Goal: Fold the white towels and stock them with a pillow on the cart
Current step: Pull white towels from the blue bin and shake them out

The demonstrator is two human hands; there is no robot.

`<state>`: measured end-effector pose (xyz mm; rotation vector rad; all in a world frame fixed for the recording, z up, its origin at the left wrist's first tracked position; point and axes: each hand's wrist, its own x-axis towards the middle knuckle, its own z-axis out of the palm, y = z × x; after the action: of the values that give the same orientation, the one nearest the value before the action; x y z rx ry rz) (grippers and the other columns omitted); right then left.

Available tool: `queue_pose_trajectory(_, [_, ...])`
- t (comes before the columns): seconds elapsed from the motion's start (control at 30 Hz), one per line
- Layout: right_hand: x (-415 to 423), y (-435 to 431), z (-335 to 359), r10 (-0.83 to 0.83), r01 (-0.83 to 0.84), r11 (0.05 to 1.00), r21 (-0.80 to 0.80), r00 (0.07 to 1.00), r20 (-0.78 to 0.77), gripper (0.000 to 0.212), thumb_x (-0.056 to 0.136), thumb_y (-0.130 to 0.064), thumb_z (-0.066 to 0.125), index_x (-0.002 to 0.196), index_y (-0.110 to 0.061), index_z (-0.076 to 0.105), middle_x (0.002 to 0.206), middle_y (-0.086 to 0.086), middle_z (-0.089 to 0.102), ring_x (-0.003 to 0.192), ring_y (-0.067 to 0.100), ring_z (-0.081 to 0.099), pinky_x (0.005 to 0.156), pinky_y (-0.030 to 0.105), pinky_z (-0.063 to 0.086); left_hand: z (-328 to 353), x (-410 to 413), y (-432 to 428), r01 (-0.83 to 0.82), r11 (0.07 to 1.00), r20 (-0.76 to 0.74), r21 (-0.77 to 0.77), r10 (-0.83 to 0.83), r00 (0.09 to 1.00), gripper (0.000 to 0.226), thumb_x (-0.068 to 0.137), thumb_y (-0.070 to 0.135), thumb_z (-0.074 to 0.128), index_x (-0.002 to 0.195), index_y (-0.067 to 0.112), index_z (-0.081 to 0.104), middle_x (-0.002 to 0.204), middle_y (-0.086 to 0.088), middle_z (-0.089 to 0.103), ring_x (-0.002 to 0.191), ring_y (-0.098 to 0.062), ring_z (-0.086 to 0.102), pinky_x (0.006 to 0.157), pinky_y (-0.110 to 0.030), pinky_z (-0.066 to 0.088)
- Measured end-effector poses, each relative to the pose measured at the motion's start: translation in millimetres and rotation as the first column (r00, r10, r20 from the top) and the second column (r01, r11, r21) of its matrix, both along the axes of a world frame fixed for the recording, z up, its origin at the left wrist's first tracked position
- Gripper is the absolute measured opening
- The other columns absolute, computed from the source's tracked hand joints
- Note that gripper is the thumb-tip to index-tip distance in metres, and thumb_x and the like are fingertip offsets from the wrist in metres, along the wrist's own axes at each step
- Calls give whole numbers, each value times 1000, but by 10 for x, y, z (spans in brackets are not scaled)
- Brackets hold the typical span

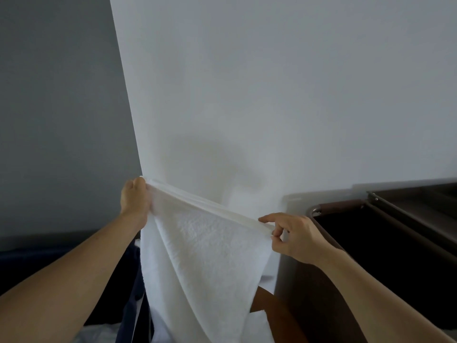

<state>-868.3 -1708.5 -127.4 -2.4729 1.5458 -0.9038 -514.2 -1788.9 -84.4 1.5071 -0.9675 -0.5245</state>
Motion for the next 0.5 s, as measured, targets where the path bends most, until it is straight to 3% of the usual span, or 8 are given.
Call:
queue_pose_trajectory(0.07, [20, 18, -45, 38, -39, 990, -132, 999, -7, 38, 76, -16, 71, 62, -42, 48, 107, -30, 68, 88, -4, 65, 79, 24, 56, -24, 43, -9, -28, 999, -29, 17, 28, 999, 26, 98, 13, 31, 73, 11, 38, 70, -4, 32, 57, -16, 27, 52, -30, 25])
queue_pose_trajectory(0.17, [71, 29, -86, 86, -81, 967, -242, 996, 11, 24, 74, -14, 71, 66, -26, 52, 103, -20, 72, 79, 6, 66, 67, 29, 58, -62, 99, -21, -34, 999, 6, 38, 34, 999, 30, 100, 14, 32, 70, 12, 36, 69, -2, 33, 57, -14, 29, 52, -26, 26])
queue_pose_trajectory(0.3, [76, 8, -116, 97, -90, 989, -117, 993, 61, 11, 75, -12, 69, 66, -13, 63, 84, -15, 70, 73, 7, 67, 60, 32, 57, -107, 139, -21, -29, 998, 12, 58, 29, 1000, 33, 101, 16, 32, 69, 16, 39, 70, -2, 37, 58, -12, 32, 53, -23, 28])
queue_pose_trajectory(0.4, [56, 16, -68, 34, -38, 999, 29, 992, 120, 19, 76, -8, 69, 65, -22, 64, 81, -4, 74, 76, 12, 71, 64, 41, 59, -110, 136, 22, -52, 994, -6, 95, 53, 999, 27, 97, 14, 30, 86, 2, 52, 78, -11, 42, 63, -22, 33, 53, -34, 27])
queue_pose_trajectory(0.5, [30, 42, 125, -59, 52, 997, 52, 988, 140, 30, 76, -8, 72, 63, -30, 57, 79, -2, 74, 67, 17, 68, 64, 42, 58, -94, 132, 35, -21, 997, 13, 77, 20, 1000, 31, 101, 16, 32, 73, 11, 43, 70, -4, 37, 60, -18, 34, 52, -27, 28])
